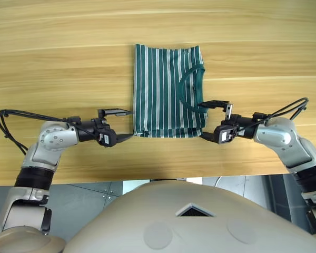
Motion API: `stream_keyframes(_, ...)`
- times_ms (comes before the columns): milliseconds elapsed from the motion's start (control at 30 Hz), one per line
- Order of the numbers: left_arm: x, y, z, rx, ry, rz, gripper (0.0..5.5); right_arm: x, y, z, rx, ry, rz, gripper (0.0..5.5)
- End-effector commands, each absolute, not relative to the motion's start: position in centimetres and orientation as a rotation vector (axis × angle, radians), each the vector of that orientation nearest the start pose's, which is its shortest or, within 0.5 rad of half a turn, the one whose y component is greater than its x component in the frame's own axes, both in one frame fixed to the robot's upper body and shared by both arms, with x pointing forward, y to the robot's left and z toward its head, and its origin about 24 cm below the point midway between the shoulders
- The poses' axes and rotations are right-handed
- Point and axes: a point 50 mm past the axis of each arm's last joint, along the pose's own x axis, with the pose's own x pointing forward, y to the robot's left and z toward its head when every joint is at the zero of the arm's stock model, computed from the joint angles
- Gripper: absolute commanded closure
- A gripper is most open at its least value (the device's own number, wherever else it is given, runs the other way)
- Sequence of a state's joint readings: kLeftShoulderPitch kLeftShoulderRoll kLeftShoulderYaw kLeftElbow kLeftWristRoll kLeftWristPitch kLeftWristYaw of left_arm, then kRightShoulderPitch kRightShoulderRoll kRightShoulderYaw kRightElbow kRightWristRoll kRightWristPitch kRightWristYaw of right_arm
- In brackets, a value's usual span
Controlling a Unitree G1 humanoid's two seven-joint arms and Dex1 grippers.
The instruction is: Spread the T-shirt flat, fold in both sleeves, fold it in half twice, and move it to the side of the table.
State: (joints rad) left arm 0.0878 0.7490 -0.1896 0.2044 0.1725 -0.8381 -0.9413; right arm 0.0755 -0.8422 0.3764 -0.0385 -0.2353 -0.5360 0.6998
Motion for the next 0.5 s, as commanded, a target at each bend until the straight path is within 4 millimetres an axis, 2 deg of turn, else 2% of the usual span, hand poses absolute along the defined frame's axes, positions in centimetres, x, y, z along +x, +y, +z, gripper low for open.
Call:
stream_keyframes(33,17.2,21.5,1.8,1.0,0.051,-1.469,1.95,16.3,-18.8,1.4,-1.043,0.164,1.436,1.17)
stream_keyframes(500,18.1,20.4,1.3,1.022,0.02,-1.499,4.18,16.1,-18.3,1.0,-1.027,0.167,1.462,3.71)
